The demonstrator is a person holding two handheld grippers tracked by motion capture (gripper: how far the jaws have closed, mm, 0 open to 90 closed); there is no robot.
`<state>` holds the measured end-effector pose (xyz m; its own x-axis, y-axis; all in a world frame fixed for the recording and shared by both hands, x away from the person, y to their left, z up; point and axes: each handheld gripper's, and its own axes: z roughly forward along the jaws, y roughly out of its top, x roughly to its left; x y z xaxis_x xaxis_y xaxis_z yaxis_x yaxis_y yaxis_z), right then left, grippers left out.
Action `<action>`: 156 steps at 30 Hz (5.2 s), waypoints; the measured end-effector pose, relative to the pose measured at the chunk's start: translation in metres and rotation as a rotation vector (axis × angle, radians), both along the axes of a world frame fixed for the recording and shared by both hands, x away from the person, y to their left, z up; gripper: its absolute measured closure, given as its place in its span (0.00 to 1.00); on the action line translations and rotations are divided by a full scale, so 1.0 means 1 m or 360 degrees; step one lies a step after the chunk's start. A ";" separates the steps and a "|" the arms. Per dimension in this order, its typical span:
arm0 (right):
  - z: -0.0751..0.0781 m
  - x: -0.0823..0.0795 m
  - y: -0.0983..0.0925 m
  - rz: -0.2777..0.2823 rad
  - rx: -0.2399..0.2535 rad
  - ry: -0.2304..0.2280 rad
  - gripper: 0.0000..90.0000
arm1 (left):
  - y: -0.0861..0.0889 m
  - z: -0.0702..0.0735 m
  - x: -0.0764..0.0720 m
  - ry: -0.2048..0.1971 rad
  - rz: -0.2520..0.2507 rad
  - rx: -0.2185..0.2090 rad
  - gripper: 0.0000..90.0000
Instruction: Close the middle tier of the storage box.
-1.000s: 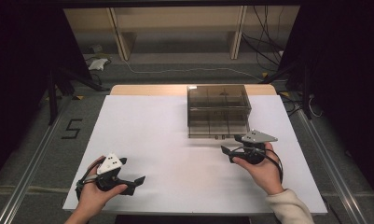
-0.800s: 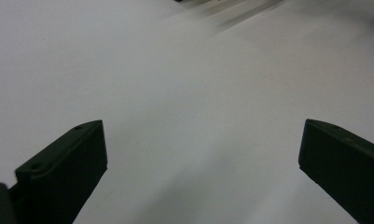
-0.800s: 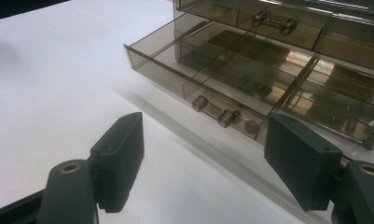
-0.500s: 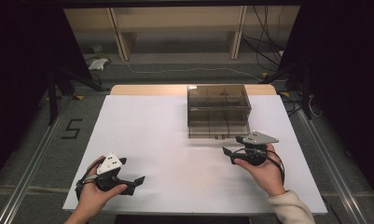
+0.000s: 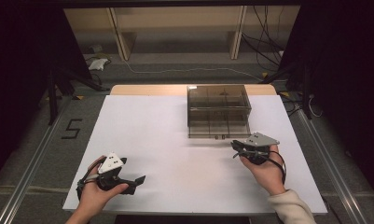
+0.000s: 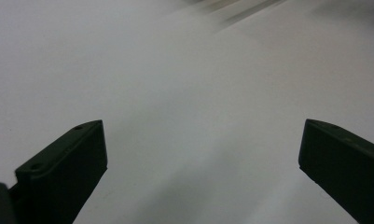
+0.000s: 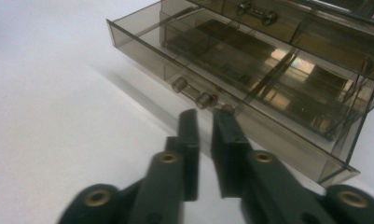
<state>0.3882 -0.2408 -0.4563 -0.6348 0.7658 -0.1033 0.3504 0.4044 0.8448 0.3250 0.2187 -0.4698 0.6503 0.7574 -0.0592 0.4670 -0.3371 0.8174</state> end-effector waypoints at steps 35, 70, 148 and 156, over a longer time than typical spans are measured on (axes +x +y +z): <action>-0.017 0.034 0.015 -0.0178 -0.0050 0.0164 1.00 | 0.002 0.001 -0.002 -0.0015 -0.0008 -0.0006 0.01; -0.016 0.051 0.025 -0.0224 -0.0072 0.0135 1.00 | 0.002 0.002 -0.003 -0.0024 -0.0005 -0.0013 0.01; -0.012 0.091 0.038 -0.0336 -0.0061 0.0028 1.00 | 0.001 0.002 -0.003 -0.0029 -0.0013 -0.0011 0.01; -0.012 0.095 0.038 -0.0346 -0.0059 0.0020 1.00 | 0.002 0.002 -0.003 -0.0032 -0.0012 -0.0009 0.01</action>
